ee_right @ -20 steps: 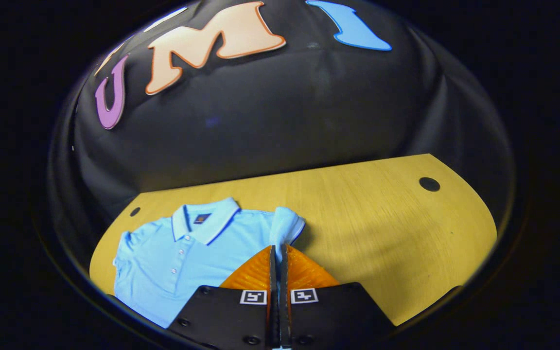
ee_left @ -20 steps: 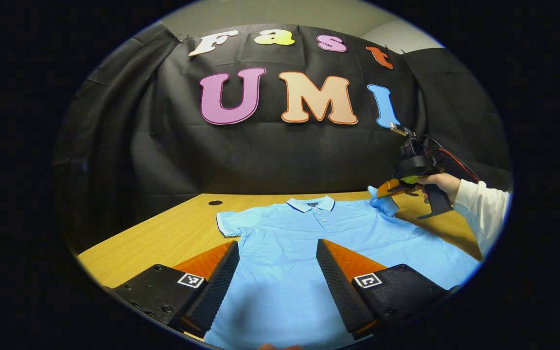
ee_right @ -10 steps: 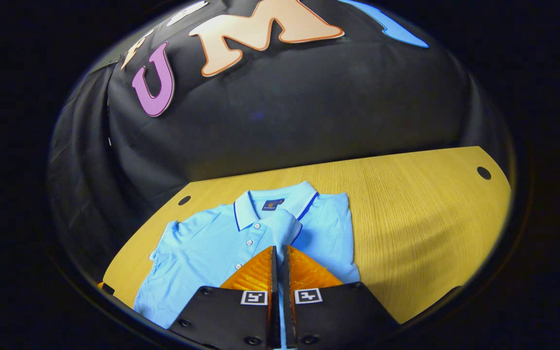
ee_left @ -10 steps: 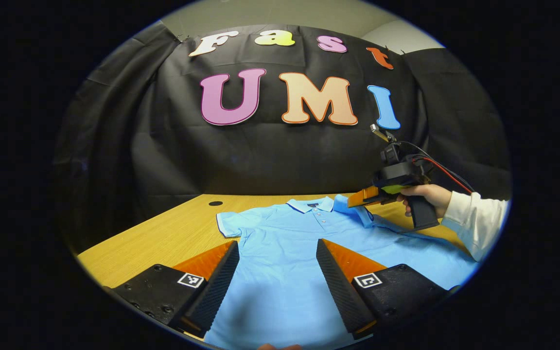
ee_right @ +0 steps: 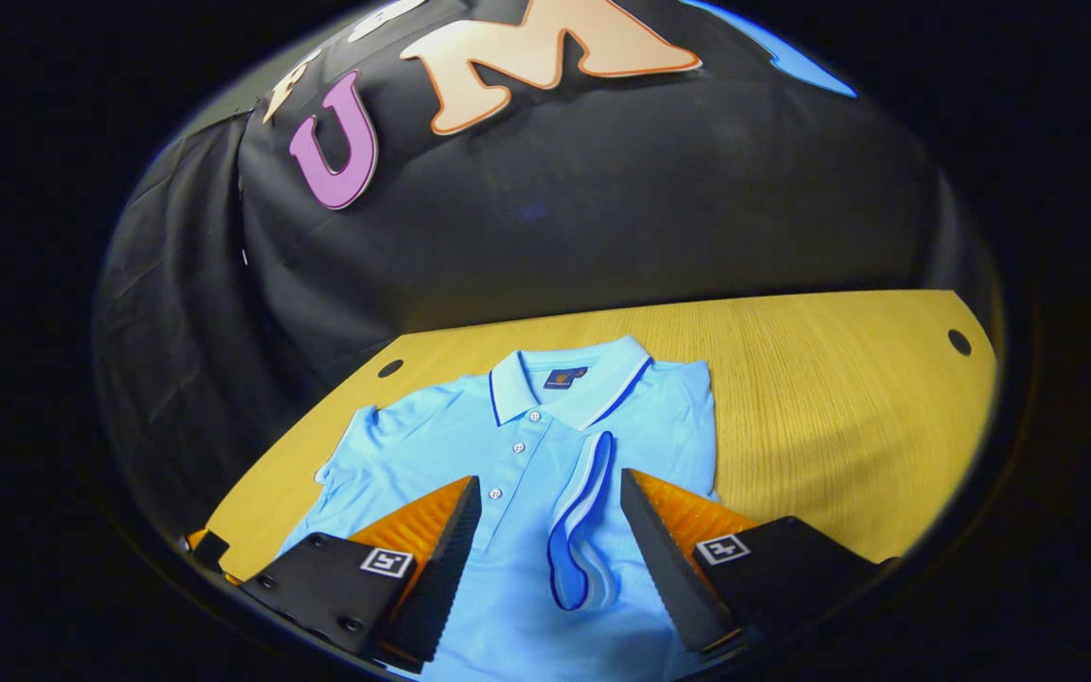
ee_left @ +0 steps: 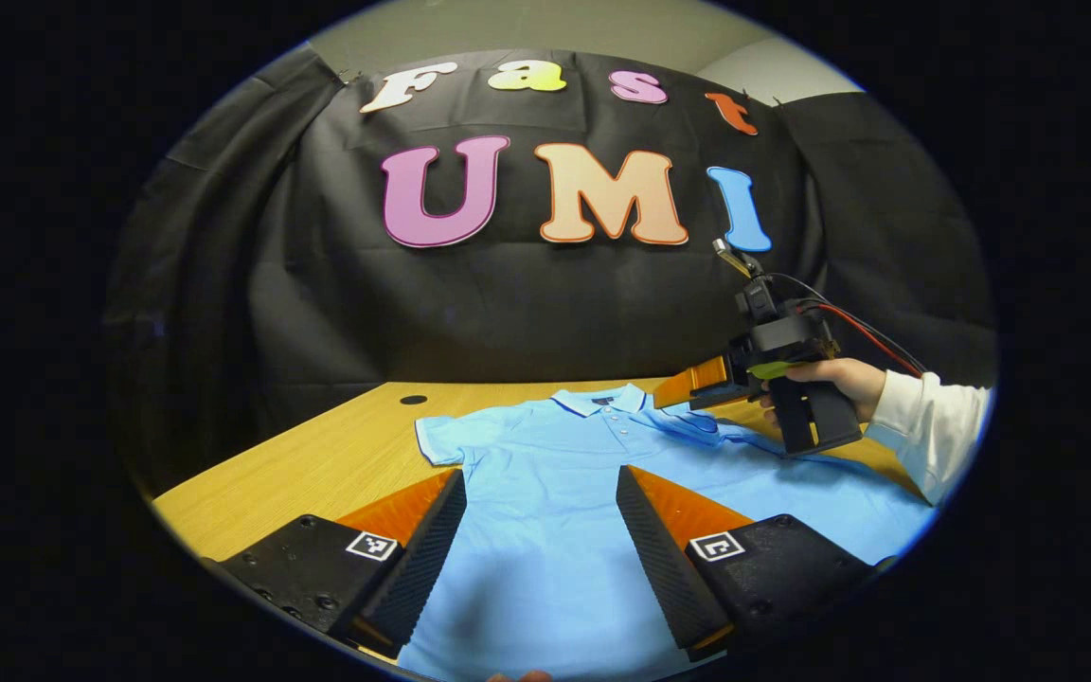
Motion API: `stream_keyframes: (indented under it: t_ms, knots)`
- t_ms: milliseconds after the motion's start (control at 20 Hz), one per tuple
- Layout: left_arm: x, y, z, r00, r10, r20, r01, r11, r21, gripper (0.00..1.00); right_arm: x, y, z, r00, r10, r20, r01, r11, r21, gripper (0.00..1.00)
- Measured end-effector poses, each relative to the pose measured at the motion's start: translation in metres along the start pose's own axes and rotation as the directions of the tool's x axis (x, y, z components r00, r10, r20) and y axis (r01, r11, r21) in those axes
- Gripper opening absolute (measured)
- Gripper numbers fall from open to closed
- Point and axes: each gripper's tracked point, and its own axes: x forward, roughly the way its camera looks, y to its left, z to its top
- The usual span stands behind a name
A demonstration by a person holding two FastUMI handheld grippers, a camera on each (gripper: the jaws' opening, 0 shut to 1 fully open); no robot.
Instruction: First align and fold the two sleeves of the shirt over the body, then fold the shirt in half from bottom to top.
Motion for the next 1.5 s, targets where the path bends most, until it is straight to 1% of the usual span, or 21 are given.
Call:
stream_keyframes:
  t_ms: [50,100,250,400,450,500,550,600,650,700,750,800,900,1000,1200,1350,1400,1500]
  knots:
    - [0.002,0.004,-0.001,1.0,0.017,-0.002,-0.017,1.0,-0.001,0.95,-0.005,0.004,-0.002,1.0,0.007,0.001,-0.007,1.0,-0.018,0.97]
    - [0.002,0.007,-0.001,1.0,0.026,0.0,-0.026,1.0,-0.004,0.95,-0.01,0.008,-0.002,1.0,0.014,0.005,-0.013,1.0,-0.028,0.98]
    - [0.003,0.004,0.0,1.0,0.026,0.002,-0.026,1.0,-0.002,0.95,-0.031,0.02,-0.001,0.998,0.041,0.039,-0.039,0.998,-0.047,0.98]
    - [0.001,0.01,-0.002,0.998,0.056,0.0,-0.056,0.998,0.0,0.95,-0.061,0.025,0.002,0.994,0.053,0.093,-0.048,0.997,-0.06,0.98]
    - [0.0,0.01,-0.001,0.998,0.06,0.004,-0.06,0.998,-0.001,0.95,-0.075,0.025,0.001,0.992,0.054,0.112,-0.047,0.997,-0.065,0.94]
    - [-0.001,0.011,-0.001,0.998,0.065,0.003,-0.065,0.998,-0.002,0.95,-0.087,0.026,0.0,0.99,0.054,0.13,-0.046,0.997,-0.068,0.94]
    - [0.0,0.011,0.0,0.998,0.066,0.005,-0.066,0.998,-0.003,0.95,-0.101,0.026,-0.003,0.988,0.055,0.146,-0.046,0.997,-0.068,0.98]
    - [0.0,0.01,0.0,0.998,0.066,0.004,-0.066,0.998,-0.003,0.95,-0.116,0.027,-0.005,0.985,0.059,0.162,-0.049,0.997,-0.065,0.94]
    - [0.001,0.011,0.0,0.998,0.067,0.002,-0.067,0.998,0.0,0.95,-0.131,0.029,-0.007,0.981,0.065,0.185,-0.054,0.997,-0.063,0.98]
    - [0.003,0.012,-0.002,0.998,0.068,-0.006,-0.068,0.998,0.008,0.95,-0.145,0.03,-0.007,0.974,0.068,0.217,-0.055,0.996,-0.066,0.98]
    - [0.003,0.015,-0.004,0.997,0.076,-0.02,-0.076,0.997,0.018,0.95,-0.159,0.027,-0.008,0.966,0.057,0.251,-0.04,0.996,-0.074,0.94]
    - [0.004,0.018,-0.007,0.996,0.078,-0.039,-0.077,0.997,0.019,0.95,-0.172,0.023,-0.01,0.959,0.042,0.281,-0.017,0.996,-0.091,0.98]
    - [0.008,0.022,-0.004,0.996,0.061,-0.062,-0.062,0.998,-0.013,0.95,-0.195,0.015,-0.015,0.943,0.006,0.332,0.036,0.992,-0.119,0.98]
    - [0.011,0.028,0.001,0.997,0.046,-0.069,-0.049,0.998,-0.049,0.95,-0.217,0.013,-0.021,0.932,-0.008,0.362,0.056,0.991,-0.123,0.98]
    - [0.024,0.047,0.021,0.997,0.011,-0.073,-0.019,0.994,-0.107,0.95,-0.247,0.009,-0.036,0.92,-0.013,0.391,0.05,0.995,-0.085,0.98]
    - [0.037,0.066,0.039,0.996,0.006,-0.085,-0.014,0.995,-0.098,0.95,-0.262,-0.003,-0.039,0.908,-0.042,0.417,0.08,0.994,-0.072,0.98]
    - [0.043,0.072,0.046,0.996,0.004,-0.086,-0.011,0.996,-0.091,0.95,-0.266,-0.006,-0.039,0.904,-0.045,0.426,0.079,0.995,-0.062,0.98]
    - [0.057,0.076,0.054,0.995,-0.029,-0.094,0.019,0.995,-0.101,0.95,-0.272,-0.007,-0.042,0.9,-0.042,0.433,0.065,0.997,-0.039,0.98]
